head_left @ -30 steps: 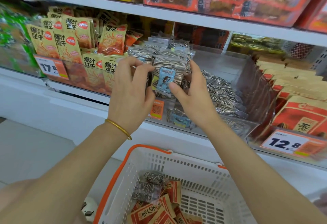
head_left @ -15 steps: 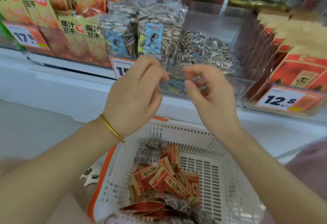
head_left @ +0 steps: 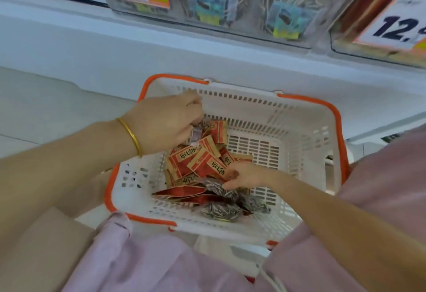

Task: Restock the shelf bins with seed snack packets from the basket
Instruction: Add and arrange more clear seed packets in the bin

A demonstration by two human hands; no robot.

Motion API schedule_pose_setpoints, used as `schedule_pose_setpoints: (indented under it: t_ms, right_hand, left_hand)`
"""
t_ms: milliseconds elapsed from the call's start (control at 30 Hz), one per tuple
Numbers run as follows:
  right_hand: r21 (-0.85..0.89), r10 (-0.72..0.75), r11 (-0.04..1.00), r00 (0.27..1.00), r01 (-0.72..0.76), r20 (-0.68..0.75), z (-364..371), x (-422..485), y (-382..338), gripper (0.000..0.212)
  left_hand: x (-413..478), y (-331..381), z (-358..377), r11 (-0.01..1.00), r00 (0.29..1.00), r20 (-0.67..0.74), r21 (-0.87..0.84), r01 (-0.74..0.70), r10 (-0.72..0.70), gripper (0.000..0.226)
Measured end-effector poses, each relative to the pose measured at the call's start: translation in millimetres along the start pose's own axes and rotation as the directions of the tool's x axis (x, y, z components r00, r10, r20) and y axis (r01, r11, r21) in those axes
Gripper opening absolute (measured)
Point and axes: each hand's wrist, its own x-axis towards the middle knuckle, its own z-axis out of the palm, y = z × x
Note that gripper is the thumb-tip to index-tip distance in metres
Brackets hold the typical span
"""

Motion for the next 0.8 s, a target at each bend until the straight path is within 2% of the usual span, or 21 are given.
schedule_pose_setpoints:
  t_ms: [67,100,167,267,400,467,534,634,701,801]
  right_hand:
    - [0.013,0.018,1.0,0.975,-0.022,0.223,12.6,-3.1,-3.3,0.098]
    - [-0.043,0.017,0.999,0.965,-0.006,0.262,20.2,-4.0,-3.3,0.108]
    - [-0.16,-0.024,0.985,0.974,0.061,0.226,35.1,-4.9,-1.9,0.114]
    - [-0.201,-0.101,0.972,0.989,0.121,0.106,40.4,-1.2,0.9,0.106]
    - [-0.33,-0.226,0.93,0.961,0.164,-0.158,37.8,3.8,-2.8,0.07]
    - [-0.343,-0.215,0.927,0.966,0.154,-0.146,44.0,4.2,-0.4,0.074]
    - [-0.319,-0.186,0.937,0.977,0.145,-0.103,52.7,5.1,5.8,0.096]
    - [-0.203,-0.124,0.975,0.98,0.091,-0.156,61.6,8.2,7.3,0.12]
    - [-0.072,-0.082,0.995,0.978,0.07,-0.19,59.9,8.4,5.4,0.123]
    - [0.055,-0.031,0.997,0.973,0.045,-0.227,35.3,-1.8,-1.0,0.115]
  left_hand:
    - [4.3,1.4,5.6,0.998,0.998,0.026,-0.025,0.058,-0.057,0.023]
    - [6.1,3.4,6.3,0.998,0.998,0.037,-0.032,0.061,-0.06,0.027]
    - [9.9,6.3,4.5,0.999,0.998,0.048,-0.035,0.04,-0.038,0.031]
    - [17.4,7.5,1.5,0.998,0.992,0.113,-0.017,0.055,-0.053,0.028]
    - [25.2,9.7,-5.5,0.999,0.995,0.099,-0.019,0.027,-0.025,0.026]
    - [27.9,11.0,-7.1,1.0,0.995,0.1,-0.012,0.017,-0.015,0.029]
    - [31.9,13.0,-9.3,0.999,0.993,0.116,0.003,0.034,-0.035,0.028]
    - [36.7,14.6,-10.6,0.998,0.989,0.134,0.029,0.056,-0.06,0.029]
    - [38.0,15.0,-11.8,0.998,0.989,0.137,0.037,0.056,-0.06,0.029]
    - [40.2,16.6,-10.4,0.997,0.984,0.166,0.045,0.064,-0.071,0.03]
